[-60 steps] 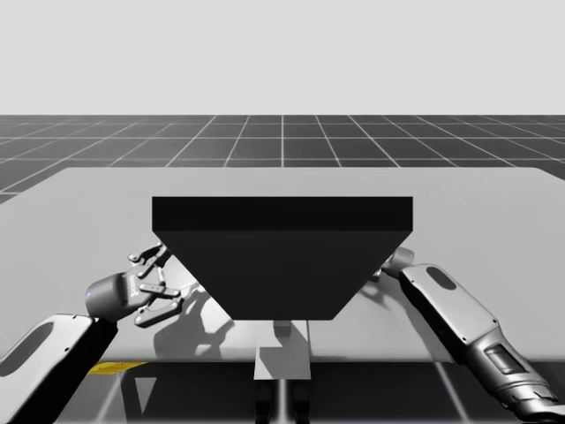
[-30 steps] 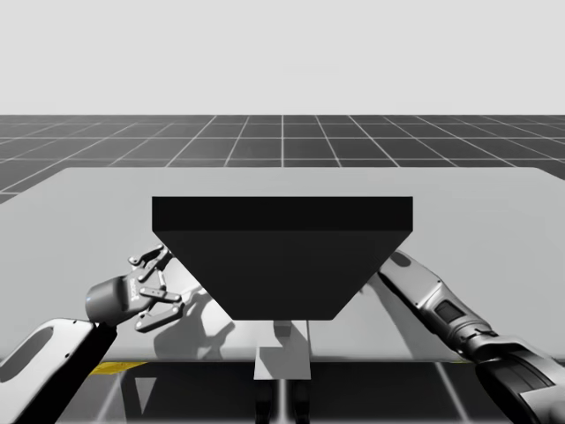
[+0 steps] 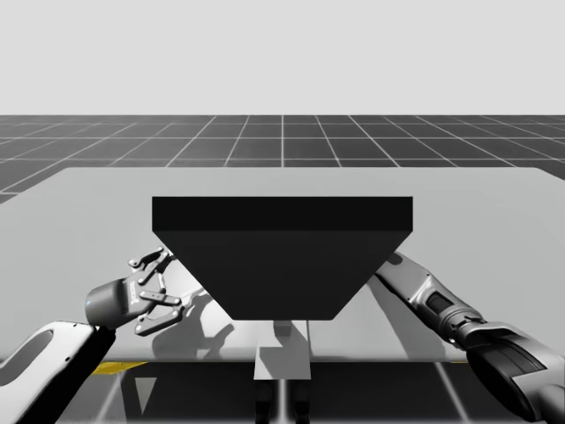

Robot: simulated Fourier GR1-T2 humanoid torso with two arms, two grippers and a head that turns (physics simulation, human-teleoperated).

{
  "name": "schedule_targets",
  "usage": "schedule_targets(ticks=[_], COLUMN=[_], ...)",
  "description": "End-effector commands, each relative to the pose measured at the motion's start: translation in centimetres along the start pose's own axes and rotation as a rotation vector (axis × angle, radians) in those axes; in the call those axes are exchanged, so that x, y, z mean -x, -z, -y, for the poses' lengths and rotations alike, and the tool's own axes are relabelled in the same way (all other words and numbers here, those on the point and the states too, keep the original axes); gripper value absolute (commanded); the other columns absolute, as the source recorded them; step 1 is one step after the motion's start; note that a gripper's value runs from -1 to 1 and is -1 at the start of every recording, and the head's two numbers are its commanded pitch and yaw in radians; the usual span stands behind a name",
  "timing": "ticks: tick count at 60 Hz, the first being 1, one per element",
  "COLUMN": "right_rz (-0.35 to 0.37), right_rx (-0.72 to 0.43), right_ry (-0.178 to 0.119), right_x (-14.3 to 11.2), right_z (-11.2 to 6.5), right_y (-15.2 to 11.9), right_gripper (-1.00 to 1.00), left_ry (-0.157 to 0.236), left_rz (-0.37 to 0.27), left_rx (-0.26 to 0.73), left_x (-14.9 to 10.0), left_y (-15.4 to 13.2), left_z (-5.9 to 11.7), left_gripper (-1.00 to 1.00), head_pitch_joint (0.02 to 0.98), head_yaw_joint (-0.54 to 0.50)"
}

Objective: Reach around the screen and pick up the object behind it.

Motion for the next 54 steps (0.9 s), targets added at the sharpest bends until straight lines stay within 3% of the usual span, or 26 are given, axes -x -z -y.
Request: schedule_targets(ticks=[1,3,4,6,20,35,54], right_rz=[-0.019,-0.012,-0.008,0.002,0.009,0.042,0.112], right_rx=[0.028,0.044,0.047,0.063,0.091,0.164,0.253], right_ry=[-0.006,-0.004,-0.006,-0.006,0.002,-0.028,-0.054], right_x=[1.8,1.8,1.8,1.8,1.7,1.0,-1.3], right_z=[1.7,1.6,1.7,1.8,2.3,2.7,3.4], right_y=[0.6,0.4,0.4,0.2,-1.8,-7.3,-12.2], right_gripper=[-0.4,0.68,0.87,0.99,1.0,1.0,1.0], left_ry=[0.003,0.002,0.003,0.004,0.005,0.005,0.012], left_rz=[-0.003,-0.004,-0.005,-0.006,-0.007,-0.006,-0.011], left_rx=[0.0,-0.001,-0.001,-0.004,-0.012,-0.021,-0.026], left_x=[0.2,0.2,0.2,0.3,0.4,0.2,0.1], left_y=[0.0,-0.1,-0.1,-0.1,-0.3,-0.4,-0.5], left_z=[0.0,0.1,0.1,0.0,0.0,-0.1,-0.2], left_gripper=[-1.0,-1.0,-1.0,-1.0,-1.0,-1.0,-1.0], head_pitch_joint=[0.201,0.2,0.2,0.201,0.197,0.193,0.188], head_yaw_joint=[-0.1,-0.1,-0.1,-0.1,-0.1,-0.09,-0.09])
